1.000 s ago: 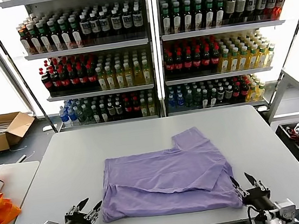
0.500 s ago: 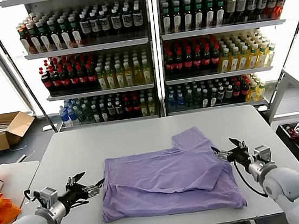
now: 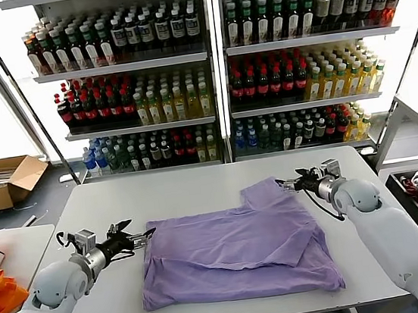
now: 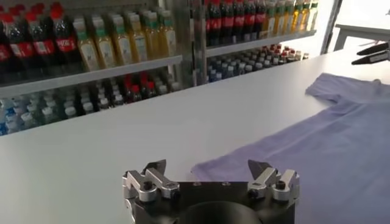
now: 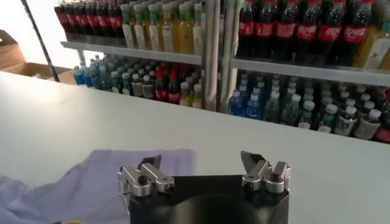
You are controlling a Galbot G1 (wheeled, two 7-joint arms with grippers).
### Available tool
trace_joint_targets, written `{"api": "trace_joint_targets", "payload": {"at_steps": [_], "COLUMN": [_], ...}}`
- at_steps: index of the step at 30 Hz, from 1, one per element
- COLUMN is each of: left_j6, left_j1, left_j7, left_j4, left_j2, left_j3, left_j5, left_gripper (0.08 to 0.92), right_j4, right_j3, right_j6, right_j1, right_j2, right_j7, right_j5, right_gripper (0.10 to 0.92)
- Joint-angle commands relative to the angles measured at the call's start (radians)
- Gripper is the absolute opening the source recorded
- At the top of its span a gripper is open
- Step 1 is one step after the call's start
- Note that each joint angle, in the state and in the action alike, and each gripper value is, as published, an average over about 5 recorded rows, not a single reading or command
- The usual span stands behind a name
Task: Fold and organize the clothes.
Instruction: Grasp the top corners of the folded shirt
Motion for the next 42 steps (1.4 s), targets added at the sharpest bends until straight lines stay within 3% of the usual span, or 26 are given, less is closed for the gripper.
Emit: {"api": "trace_joint_targets", "payload": {"at_steps": [1, 10, 17, 35, 42], "left_j6": [-0.008, -0.009, -0.004, -0.045, -0.081], "left_j1": [-0.15, -0.123, -0.128, -0.121, -0.098], "left_j7": [0.016, 0.029, 0.035, 0.033, 0.02], "left_j4": [0.152, 0.147, 0.168, 0.15, 0.102], "left_j2": [-0.03, -0.041, -0.047, -0.046, -0.045], "left_j3": [0.122, 0.143, 0.153, 0.14, 0.126], "left_j5": [-0.006, 0.01, 0.013, -0.021, -0.027], "left_gripper": [0.823, 0.823, 0.789, 0.288, 0.12], "right_j4": [-0.173, -0.172, -0.181, -0.136, -0.07], "right_j3": [-0.082, -0.084, -0.089, -0.064, -0.034], "right_j6": [-0.006, -0.01, 0.005, 0.012, 0.012], "right_j1": [0.134, 0.107, 0.1, 0.071, 0.064], "right_j2": [0.066, 0.076, 0.091, 0.095, 0.09], "right_j7": [-0.04, -0.034, -0.03, -0.014, 0.013], "right_j5": [-0.026, -0.052, -0.065, -0.032, 0.038], "right_gripper": [0.823, 0.811, 0.646, 0.137, 0.106]}}
